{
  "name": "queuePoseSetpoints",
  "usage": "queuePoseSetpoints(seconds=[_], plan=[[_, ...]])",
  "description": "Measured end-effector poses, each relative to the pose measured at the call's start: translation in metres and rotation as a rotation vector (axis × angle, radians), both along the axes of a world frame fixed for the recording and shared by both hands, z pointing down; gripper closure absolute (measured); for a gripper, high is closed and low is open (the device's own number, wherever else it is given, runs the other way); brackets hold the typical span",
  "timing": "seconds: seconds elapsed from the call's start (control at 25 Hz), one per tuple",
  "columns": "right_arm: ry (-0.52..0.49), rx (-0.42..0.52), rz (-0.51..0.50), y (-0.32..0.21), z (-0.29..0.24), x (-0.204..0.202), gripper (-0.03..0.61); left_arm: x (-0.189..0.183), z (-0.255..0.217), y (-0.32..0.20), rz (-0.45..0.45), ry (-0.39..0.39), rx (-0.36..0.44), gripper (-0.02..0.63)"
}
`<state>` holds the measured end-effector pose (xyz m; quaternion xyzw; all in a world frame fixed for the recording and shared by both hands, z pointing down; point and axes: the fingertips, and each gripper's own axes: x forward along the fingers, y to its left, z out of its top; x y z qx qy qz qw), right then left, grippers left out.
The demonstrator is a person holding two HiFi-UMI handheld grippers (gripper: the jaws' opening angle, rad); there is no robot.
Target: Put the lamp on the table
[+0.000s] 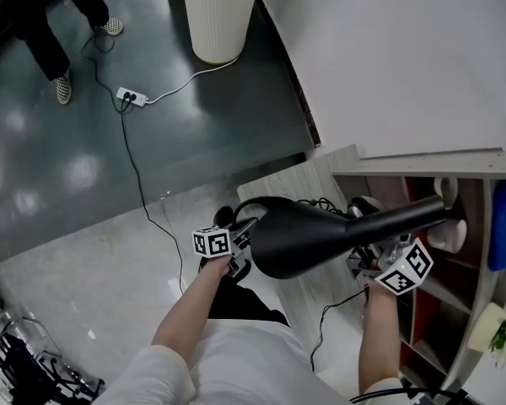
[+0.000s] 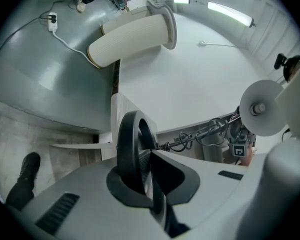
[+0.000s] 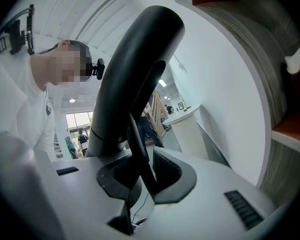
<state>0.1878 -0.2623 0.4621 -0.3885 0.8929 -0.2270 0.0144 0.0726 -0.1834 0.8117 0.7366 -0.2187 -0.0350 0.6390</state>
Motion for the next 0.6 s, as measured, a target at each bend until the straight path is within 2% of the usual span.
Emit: queuePoseSetpoints(seconds=[0.24,0.4,0.6], plan=[[0.004,0.009,-0.027,0.0,0.0,-0.006,0.515,0.004,0.012,0.005,0.107,-0.123,0.004,0.599],[0.009,0.014,-0.025,0.002,0.0,-0.007,0.515,0.006,0.01,0.006,0.096,-0.122,-0.029,0.568],[-0.006,0.013,-0.016,0.002,-0.001,-0.001,0.515,-0.007,0.008,-0.003,0.045,-0.153,-0.025,0.524]])
